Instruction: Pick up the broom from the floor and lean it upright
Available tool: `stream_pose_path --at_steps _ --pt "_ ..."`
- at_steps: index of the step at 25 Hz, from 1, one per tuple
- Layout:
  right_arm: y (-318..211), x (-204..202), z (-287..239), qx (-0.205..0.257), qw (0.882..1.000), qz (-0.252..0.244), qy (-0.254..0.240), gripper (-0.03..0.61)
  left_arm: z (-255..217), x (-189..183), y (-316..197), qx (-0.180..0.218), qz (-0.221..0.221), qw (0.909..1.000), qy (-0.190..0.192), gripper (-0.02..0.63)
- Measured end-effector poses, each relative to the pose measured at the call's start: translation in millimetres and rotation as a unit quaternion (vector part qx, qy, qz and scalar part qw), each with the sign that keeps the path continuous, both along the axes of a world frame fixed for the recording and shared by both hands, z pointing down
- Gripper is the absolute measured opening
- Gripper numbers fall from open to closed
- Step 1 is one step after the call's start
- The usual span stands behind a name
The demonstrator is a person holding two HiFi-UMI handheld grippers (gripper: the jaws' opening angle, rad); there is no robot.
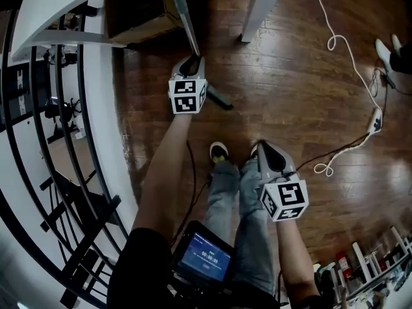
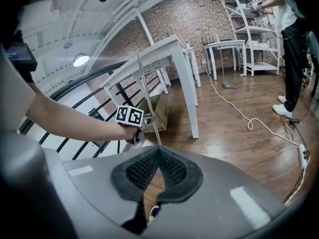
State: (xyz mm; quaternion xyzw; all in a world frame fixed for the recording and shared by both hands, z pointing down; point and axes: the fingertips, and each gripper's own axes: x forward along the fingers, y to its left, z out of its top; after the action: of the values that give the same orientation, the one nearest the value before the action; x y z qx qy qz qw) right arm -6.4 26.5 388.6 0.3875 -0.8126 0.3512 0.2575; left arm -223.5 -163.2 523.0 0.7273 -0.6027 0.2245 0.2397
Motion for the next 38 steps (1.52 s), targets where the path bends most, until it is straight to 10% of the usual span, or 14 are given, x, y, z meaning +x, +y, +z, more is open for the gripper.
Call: stream_pose_path --at_steps 38 --pt "6 -9 -43 0.024 1.000 0.000 -0.019 0.005 -49 -10 48 -0.032 0.029 0.9991 -0.008 0.239"
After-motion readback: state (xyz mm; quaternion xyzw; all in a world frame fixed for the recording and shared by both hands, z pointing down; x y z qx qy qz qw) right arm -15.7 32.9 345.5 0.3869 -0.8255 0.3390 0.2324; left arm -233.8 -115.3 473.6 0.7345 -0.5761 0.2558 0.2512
